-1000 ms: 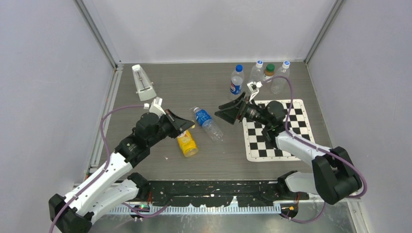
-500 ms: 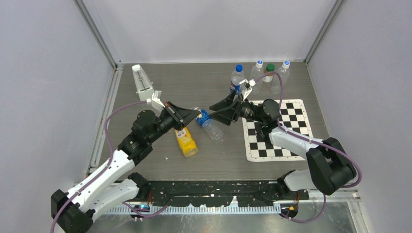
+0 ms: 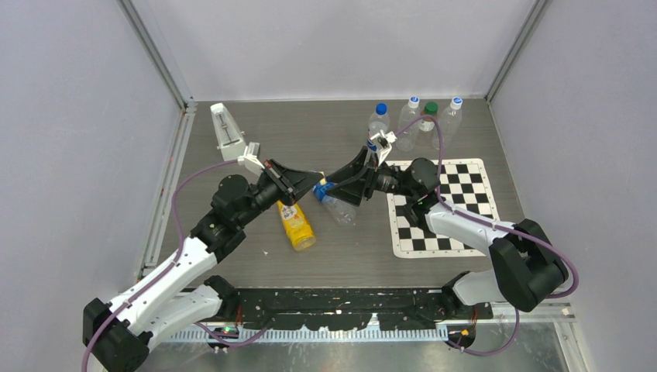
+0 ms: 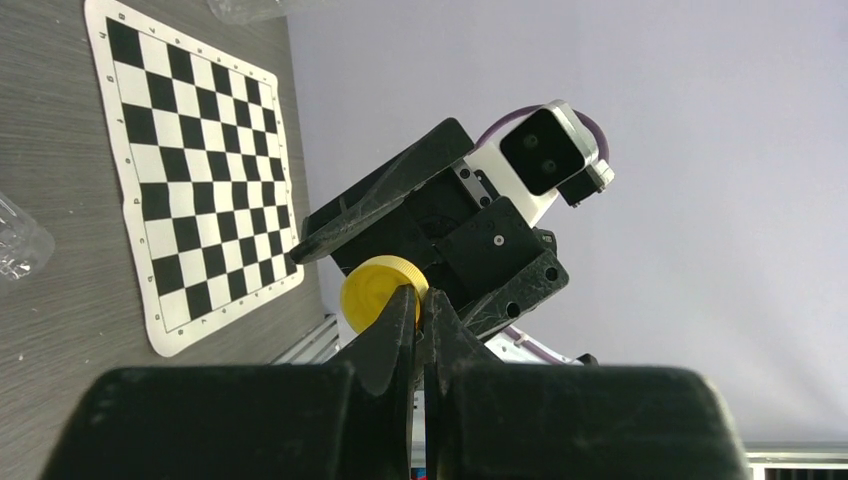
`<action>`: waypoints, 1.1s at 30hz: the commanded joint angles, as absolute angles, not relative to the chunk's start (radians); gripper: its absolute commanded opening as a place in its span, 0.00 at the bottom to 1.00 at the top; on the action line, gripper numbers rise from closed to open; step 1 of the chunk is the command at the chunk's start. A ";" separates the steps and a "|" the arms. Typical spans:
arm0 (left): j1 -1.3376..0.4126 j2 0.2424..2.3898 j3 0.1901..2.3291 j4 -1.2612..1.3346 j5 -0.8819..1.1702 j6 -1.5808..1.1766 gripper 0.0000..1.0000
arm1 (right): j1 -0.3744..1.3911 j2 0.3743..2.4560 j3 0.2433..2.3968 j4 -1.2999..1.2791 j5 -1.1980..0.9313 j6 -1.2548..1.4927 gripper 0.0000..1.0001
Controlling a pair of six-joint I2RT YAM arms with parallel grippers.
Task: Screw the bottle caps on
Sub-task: Pick up the bottle cap from the center of the board.
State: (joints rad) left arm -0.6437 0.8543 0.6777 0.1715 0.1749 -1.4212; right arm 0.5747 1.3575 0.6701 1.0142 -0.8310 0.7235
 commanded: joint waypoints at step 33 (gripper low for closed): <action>-0.684 0.804 0.698 0.126 0.109 -1.347 0.17 | 0.588 1.356 0.716 1.083 -0.856 0.689 0.05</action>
State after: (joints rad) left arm -0.6800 0.8597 0.6777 0.1848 0.1772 -1.4239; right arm 0.5812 1.3621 0.6968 1.0615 -0.8406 0.7158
